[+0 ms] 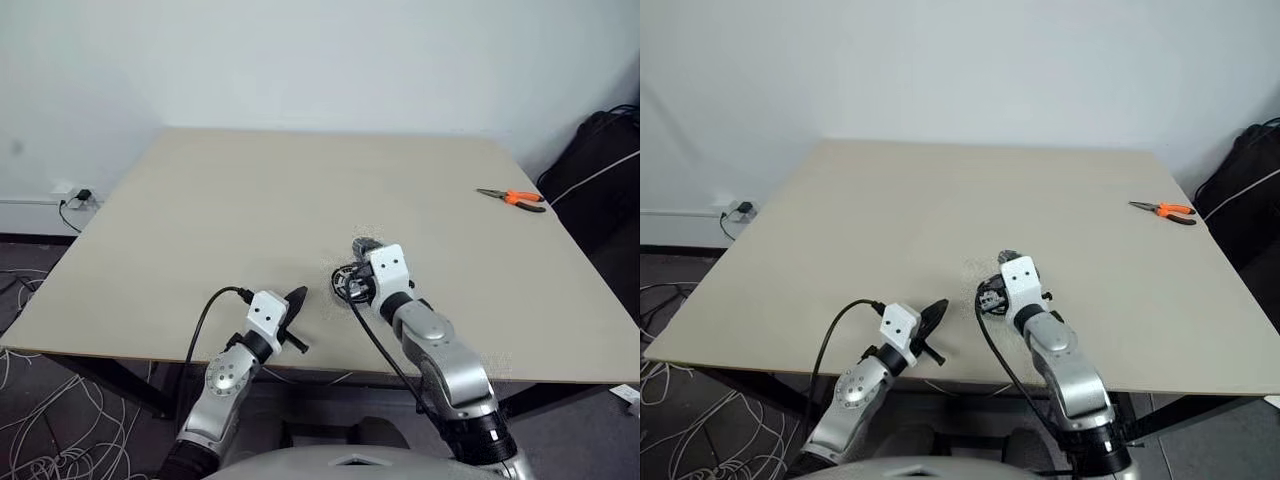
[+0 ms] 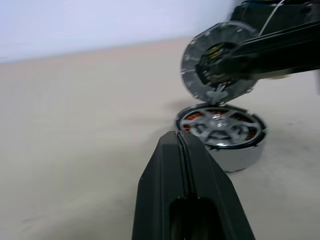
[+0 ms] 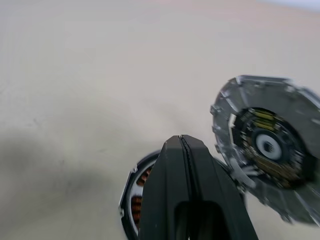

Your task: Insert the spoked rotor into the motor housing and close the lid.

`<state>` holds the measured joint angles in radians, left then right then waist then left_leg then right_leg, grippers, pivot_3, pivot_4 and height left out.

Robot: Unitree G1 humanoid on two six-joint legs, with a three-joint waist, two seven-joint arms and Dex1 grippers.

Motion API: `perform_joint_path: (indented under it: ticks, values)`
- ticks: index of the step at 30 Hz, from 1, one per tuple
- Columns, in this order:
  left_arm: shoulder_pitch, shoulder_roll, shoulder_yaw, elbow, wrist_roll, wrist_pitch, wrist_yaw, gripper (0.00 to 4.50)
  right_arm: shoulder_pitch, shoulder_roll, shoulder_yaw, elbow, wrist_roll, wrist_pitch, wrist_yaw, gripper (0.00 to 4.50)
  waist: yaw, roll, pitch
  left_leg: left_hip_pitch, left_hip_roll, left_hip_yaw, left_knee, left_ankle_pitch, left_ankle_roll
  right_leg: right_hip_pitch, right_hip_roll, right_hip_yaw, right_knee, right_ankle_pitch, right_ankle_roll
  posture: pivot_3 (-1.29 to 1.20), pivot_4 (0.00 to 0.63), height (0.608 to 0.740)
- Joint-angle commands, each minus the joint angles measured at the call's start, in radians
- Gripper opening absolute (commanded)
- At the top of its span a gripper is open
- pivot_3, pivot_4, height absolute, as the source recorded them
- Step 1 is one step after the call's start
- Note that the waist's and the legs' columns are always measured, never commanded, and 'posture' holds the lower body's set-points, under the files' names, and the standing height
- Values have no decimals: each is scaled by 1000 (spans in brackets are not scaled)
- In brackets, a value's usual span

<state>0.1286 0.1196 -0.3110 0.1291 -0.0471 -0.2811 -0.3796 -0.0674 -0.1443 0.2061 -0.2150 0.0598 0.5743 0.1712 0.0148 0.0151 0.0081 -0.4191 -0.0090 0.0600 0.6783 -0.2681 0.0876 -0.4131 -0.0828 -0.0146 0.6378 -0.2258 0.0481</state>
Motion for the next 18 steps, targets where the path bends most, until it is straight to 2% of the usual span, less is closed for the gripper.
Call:
perform_joint_path:
  ticks: [1,6,9,13,18]
  values:
    - [-2,-10,-11,-57,0,12,-12,25,-31,8,-12,95,-6,-41,12,0,-1,0,0,0,0,0,0,0,0,0,0,0,0,0,0,0,0,740]
    - [4,-18,-4,-63,5,16,7,25,-17,-4,-7,216,-27,-39,23,0,-3,1,-1,1,0,0,0,0,0,0,0,0,0,0,0,0,0,740]
    - [6,-22,-4,-65,0,21,10,25,-7,-21,11,217,-41,-32,38,0,-2,1,-3,2,0,0,0,0,0,1,0,0,1,0,0,0,0,740]
    - [6,-31,-3,-63,-6,29,11,25,-21,-59,37,76,-31,-27,113,0,-2,1,-2,3,0,0,0,0,0,2,0,0,3,0,0,0,0,740]
    - [-10,-53,3,-59,-9,64,25,25,-63,-216,116,-77,-54,6,266,0,-2,2,-1,2,0,0,1,0,1,1,1,0,3,0,0,0,0,740]
